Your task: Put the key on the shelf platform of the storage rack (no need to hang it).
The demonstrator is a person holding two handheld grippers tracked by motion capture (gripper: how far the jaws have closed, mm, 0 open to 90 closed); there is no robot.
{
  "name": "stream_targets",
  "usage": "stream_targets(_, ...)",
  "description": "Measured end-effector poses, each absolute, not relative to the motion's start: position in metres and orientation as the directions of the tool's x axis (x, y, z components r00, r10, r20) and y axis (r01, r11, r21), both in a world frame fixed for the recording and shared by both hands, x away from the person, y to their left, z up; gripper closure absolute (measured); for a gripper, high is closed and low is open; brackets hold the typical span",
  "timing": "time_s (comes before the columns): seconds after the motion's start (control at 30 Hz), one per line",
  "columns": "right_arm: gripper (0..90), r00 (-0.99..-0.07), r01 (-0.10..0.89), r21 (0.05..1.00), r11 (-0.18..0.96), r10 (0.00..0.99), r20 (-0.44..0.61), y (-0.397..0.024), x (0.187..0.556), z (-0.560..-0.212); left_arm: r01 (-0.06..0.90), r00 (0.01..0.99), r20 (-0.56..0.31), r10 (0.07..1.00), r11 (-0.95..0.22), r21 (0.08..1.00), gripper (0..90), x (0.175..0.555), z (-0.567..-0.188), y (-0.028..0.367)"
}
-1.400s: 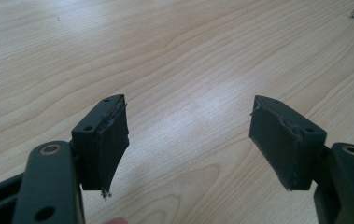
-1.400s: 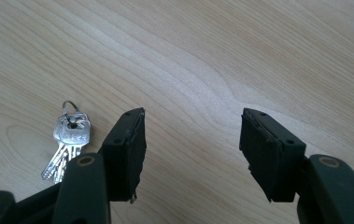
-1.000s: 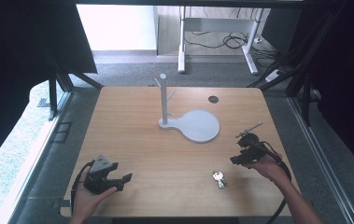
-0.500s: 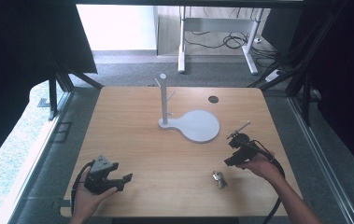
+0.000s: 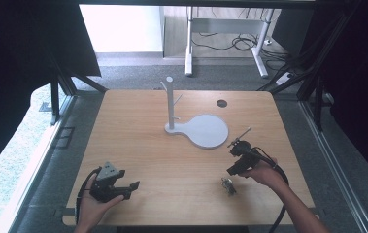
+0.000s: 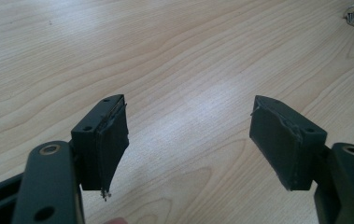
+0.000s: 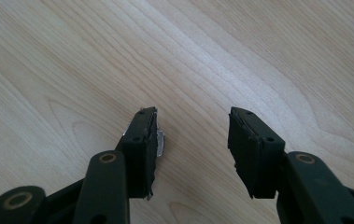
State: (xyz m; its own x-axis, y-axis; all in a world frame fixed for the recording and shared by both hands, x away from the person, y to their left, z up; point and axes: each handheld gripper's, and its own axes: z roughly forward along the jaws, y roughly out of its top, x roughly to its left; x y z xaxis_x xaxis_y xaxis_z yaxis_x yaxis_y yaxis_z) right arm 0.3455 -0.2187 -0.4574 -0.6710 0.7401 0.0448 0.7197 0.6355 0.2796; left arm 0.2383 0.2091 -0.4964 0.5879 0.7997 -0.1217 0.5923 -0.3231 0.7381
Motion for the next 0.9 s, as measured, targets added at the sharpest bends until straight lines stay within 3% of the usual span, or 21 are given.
stream_targets(0.9, 59.5, -0.706, 0.704, 0.207, 0.68, 0.702, 0.092, -0.193, 0.346, -0.478, 0.586, 0.594, -0.116, 0.796, -0.328, 0.741, 28.1, 0.238, -0.496, 0.209)
